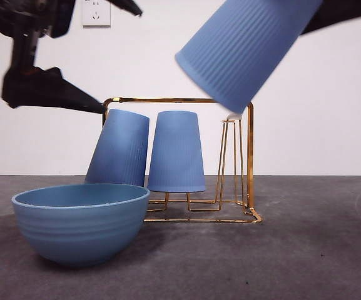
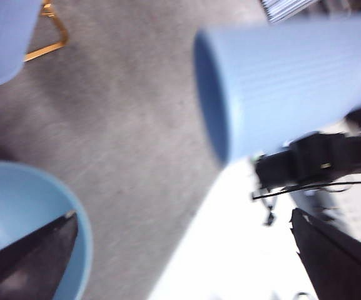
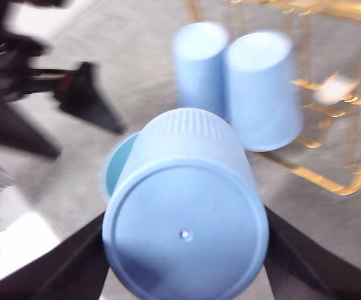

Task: Right arm lift cup from the cupboard, then place it on the right of the bowl

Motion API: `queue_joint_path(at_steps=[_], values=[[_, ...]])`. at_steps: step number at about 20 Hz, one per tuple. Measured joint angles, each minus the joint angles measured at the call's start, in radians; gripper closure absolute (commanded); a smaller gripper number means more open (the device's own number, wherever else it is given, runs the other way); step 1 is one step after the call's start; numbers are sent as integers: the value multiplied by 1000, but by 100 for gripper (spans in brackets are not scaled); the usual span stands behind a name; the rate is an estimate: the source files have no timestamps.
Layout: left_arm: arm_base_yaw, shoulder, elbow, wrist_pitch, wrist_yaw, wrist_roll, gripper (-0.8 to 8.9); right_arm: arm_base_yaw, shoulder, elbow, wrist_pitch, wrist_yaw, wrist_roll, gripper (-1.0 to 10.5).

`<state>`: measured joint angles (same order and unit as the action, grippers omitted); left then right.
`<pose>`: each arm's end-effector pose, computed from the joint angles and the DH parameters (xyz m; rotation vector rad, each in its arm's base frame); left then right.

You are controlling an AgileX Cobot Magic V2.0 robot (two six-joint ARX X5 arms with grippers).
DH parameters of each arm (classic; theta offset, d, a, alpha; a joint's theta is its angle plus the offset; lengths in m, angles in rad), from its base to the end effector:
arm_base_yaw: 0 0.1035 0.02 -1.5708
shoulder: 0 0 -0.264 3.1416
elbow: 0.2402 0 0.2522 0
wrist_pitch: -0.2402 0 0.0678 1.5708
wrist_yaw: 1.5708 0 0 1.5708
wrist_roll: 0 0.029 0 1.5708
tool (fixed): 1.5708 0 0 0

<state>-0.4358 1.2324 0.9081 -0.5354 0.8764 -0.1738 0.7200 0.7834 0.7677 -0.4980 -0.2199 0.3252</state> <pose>0.2082 -0.1215 0.2659 -0.3401 1.0059 -1.1477 0.1180 0.1119 0.2987 0.1627 0.6583 0.8232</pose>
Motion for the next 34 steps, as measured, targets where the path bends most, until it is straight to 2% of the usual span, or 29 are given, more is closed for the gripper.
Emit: queue_joint_path(at_steps=[3, 6, 8, 11, 17, 22, 25, 30, 32, 34], values=[[8, 53, 0, 96, 138, -80, 257, 0, -3, -148, 169, -82, 76, 726], [20, 100, 1, 129, 179, -142, 257, 0, 26, -283, 479, -171, 185, 726], [32, 138, 2, 129, 208, -171, 257, 0, 49, -345, 650, -172, 254, 726], [48, 179, 2, 163, 285, -218, 257, 0, 93, -394, 785, -171, 315, 727], [56, 188, 2, 219, 346, -285, 268, 0, 264, -397, 976, -197, 377, 752], [80, 188, 2, 218, 346, -290, 423, 0, 385, -397, 1110, -222, 417, 753], [85, 188, 2, 218, 336, -290, 586, 0, 425, -397, 1186, -237, 441, 753], [92, 190, 2, 220, 336, -285, 790, 0, 448, -396, 1240, -275, 471, 753], [98, 190, 3, 232, 383, -266, 809, 0, 448, -397, 1240, -301, 483, 750], [98, 190, 4, 233, 394, -256, 809, 1, 448, -397, 1239, -303, 484, 668]])
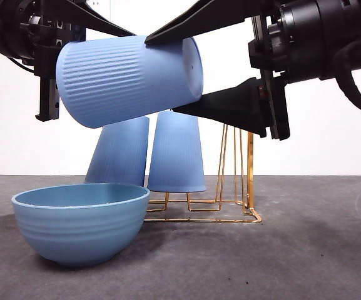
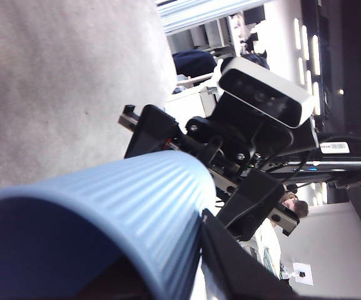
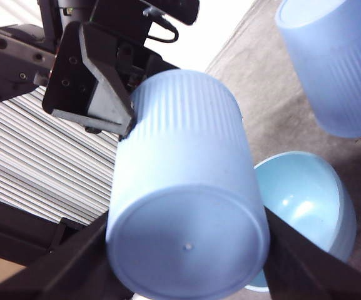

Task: Right arm lift cup from the cupboard, then place it on the right of the bowl

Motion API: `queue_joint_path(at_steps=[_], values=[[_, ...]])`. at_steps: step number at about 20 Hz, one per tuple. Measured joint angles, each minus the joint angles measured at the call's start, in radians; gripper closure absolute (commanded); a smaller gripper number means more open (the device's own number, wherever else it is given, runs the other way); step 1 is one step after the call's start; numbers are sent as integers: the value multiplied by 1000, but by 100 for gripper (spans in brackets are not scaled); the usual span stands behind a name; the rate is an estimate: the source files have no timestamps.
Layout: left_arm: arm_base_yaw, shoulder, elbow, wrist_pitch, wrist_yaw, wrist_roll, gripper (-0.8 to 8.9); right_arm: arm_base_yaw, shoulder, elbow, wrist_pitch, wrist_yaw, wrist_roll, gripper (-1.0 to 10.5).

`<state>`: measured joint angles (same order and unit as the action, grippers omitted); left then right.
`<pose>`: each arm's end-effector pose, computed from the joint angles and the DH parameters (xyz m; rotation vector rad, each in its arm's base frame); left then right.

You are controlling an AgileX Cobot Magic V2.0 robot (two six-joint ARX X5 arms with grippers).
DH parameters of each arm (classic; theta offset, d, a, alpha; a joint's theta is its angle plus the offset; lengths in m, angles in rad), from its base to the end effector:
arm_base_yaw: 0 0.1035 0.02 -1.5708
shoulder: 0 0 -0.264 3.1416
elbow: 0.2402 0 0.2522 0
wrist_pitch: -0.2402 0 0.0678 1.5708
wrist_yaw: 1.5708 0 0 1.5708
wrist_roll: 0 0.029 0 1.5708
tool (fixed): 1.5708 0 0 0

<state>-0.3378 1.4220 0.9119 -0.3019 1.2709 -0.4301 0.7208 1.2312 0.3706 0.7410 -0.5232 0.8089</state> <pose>0.2517 -0.1178 0.2419 -0.7221 1.1334 -1.3329 0.1629 0.1624 0.1947 0.6863 0.6201 1.1181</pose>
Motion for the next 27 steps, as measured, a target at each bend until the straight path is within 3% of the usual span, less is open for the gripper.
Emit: queue_joint_path(at_steps=[4, 6, 12, 16, 21, 27], values=[[-14, 0, 2, -15, -16, -16, 809, 3, 13, 0, -31, 28, -9, 444], [-18, 0, 2, -16, -17, -25, 809, -10, 9, 0, -49, 8, -21, 437], [-18, 0, 54, -22, -44, -47, 807, -87, -139, 0, -326, 0, -87, 437], [-57, 0, 118, -77, -186, -77, 806, -138, -337, 7, -578, 10, -130, 438], [-185, 13, 220, -195, -433, -80, 805, -164, -571, 116, -1099, 203, -244, 438], [-352, 200, 443, -438, -721, 55, 805, -164, -763, 268, -1501, 383, -314, 438]])
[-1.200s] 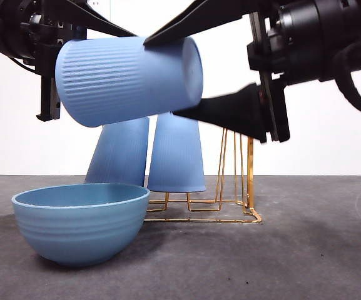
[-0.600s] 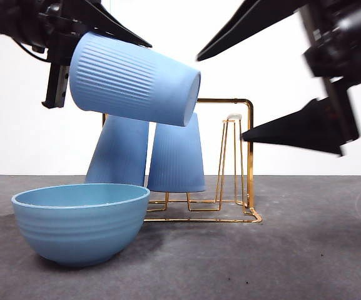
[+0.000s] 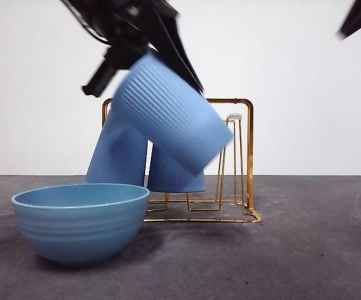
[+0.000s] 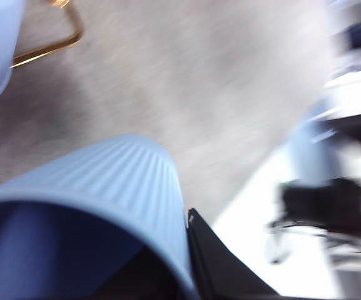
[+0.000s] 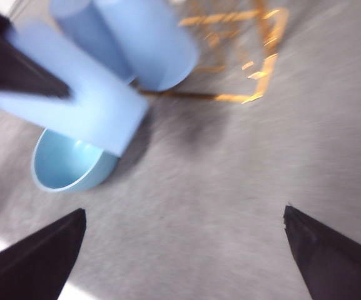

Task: Right arm lift cup from the cupboard, then place it on the right of the bowl

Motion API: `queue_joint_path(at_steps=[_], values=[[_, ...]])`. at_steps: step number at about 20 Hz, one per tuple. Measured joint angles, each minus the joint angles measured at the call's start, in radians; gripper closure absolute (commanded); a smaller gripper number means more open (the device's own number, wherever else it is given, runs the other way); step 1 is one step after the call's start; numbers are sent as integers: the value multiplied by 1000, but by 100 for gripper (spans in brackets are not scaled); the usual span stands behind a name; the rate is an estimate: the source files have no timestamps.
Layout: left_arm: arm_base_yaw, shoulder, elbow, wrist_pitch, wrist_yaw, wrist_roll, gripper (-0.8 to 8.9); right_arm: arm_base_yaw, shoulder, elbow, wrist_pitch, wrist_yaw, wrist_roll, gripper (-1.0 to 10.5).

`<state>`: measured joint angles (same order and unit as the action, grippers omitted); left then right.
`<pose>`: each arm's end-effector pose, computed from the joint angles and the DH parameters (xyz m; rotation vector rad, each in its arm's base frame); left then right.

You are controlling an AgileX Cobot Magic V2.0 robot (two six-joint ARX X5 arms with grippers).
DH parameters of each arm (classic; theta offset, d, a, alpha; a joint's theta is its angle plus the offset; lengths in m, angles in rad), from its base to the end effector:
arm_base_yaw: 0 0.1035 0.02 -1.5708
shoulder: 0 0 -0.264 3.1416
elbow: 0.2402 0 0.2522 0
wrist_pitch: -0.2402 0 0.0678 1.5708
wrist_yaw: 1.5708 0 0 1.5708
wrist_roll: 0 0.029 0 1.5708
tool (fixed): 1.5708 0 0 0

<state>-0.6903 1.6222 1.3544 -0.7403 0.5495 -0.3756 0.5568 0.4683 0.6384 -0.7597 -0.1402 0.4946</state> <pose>0.2487 -0.2250 0.2819 -0.2215 1.2627 -0.9106 0.0793 0.0541 0.2696 0.3366 0.7393 0.5140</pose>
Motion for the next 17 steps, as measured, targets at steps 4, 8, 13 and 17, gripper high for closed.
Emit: queue_joint_path(at_steps=[4, 8, 13, 17], values=[[-99, 122, 157, -124, -199, 105, 805, 0, -74, 95, -143, 106, -32, 438], [-192, 242, 290, -258, -400, 205, 805, 0, -97, 121, -173, 144, -49, 438], [-284, 356, 393, -357, -569, 317, 805, 0, -97, 121, -174, 145, -52, 438], [-309, 422, 421, -412, -591, 357, 805, 0, -97, 121, -174, 149, -53, 438]])
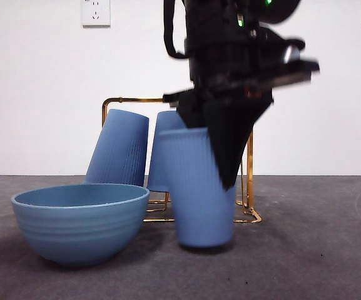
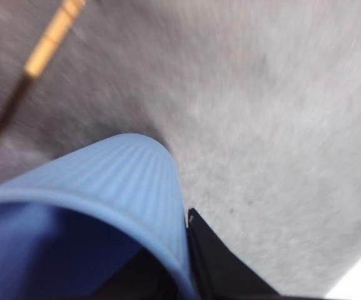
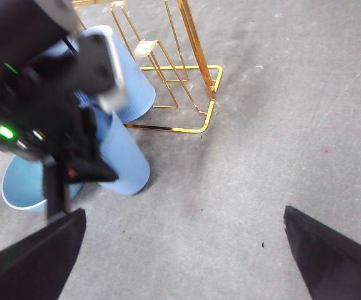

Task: Right arm lift cup from the cupboard, then place it on the right of the bowl

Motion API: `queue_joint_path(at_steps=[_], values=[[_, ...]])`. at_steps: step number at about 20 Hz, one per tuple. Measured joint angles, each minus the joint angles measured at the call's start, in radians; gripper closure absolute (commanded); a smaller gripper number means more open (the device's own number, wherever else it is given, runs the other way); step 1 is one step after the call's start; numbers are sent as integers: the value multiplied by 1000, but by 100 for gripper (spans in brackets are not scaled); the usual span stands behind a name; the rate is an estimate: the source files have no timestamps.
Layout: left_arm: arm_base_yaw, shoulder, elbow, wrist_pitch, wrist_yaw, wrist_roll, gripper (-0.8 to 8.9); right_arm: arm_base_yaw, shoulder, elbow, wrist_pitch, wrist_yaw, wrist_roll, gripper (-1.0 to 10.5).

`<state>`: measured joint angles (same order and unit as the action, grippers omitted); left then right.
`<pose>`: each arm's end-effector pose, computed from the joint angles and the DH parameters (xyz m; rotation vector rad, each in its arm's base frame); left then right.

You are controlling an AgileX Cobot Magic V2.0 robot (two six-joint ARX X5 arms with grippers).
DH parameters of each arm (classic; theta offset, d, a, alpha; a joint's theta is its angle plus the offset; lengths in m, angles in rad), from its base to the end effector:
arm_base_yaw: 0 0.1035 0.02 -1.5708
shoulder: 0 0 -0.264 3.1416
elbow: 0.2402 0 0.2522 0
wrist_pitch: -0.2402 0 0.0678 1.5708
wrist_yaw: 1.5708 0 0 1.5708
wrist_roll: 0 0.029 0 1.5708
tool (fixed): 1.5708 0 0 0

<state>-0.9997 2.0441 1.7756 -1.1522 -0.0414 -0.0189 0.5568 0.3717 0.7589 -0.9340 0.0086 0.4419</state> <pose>0.2210 -0.3417 0.2357 0.7150 1.2795 -0.7739 0.0518 0.0320 0.2971 0.2664 0.6371 0.4057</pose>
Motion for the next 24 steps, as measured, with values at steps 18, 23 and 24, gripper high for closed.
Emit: queue_joint_path(at_steps=[18, 23, 24], values=[[-9, -152, 23, -19, -39, 23, 311, 0, 0, 0, 0, 17, 0, 438], [-6, -270, 23, -96, -39, 16, 313, 0, 0, 0, 0, -36, -12, 438], [-2, -306, 8, -89, -39, 15, 313, 0, 0, 0, 0, -52, -30, 438]])
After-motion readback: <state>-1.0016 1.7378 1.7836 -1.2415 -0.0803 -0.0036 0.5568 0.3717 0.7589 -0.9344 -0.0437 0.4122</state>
